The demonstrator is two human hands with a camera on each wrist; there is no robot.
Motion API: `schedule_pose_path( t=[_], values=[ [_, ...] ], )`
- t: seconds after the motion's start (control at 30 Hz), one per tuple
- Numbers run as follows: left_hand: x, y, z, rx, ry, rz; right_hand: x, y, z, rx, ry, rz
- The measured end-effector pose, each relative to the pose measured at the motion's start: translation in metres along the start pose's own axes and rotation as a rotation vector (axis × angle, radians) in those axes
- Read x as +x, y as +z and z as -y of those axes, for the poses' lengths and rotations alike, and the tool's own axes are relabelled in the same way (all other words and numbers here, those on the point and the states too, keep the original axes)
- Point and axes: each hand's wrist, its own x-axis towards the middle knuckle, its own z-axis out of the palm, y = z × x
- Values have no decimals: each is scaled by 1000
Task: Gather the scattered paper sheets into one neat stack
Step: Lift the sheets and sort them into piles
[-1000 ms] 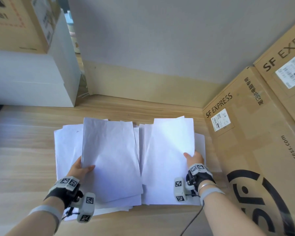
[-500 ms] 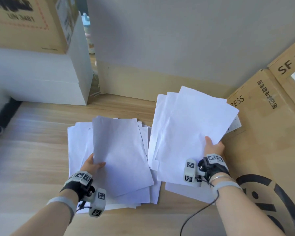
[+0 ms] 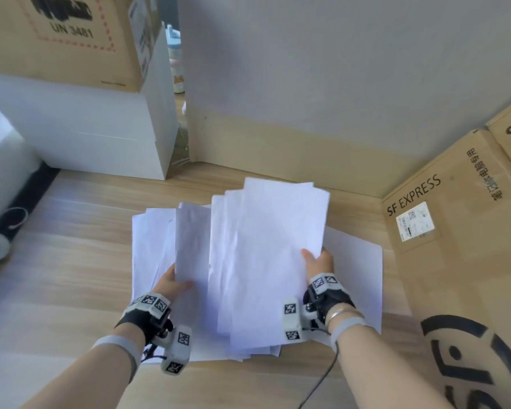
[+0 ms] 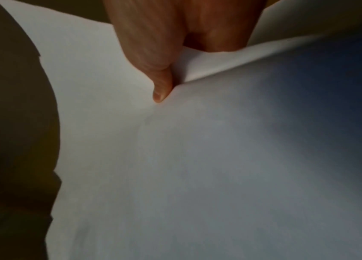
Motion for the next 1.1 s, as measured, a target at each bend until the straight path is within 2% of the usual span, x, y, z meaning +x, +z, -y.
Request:
schedule_pose_path(
  t=[0.1,0.17,0.3,0.5,0.57,0.63,0.67,0.73,0.8,0.9,1.03,1.1],
  values=[
    [-7,4,-8,-121,-22,8,-7,21,-11,-91,44,103],
    [-7,3,-8,-70,-11,-11,-11,31,-10,-136,56,187],
    [-5,1,-7,73,10,-32,-16,48,-16,-198,32,445],
    [-2,0,-7,162,38,-30,-23,57,-15,-471,-58,576],
    [1,-2,-4,157,33,-36,-22,48,-15,-460,-85,501],
    [4,-3,-2,157,44,-62,-13,32,-20,-371,-64,306],
    [4,-4,-1,145,53,-66,-7,22,-24,-364,-32,199],
    [4,-4,2,126,53,-67,-1,5,-31,-404,84,95],
    [5,-5,6,111,41,-80,1,0,-35,-361,200,108],
    [7,-6,12,82,20,-82,-3,10,-35,-267,276,187],
    [10,-6,14,78,16,-75,-8,25,-35,-298,289,277],
    [11,-6,14,88,15,-76,-6,18,-30,-344,263,232]
  ],
)
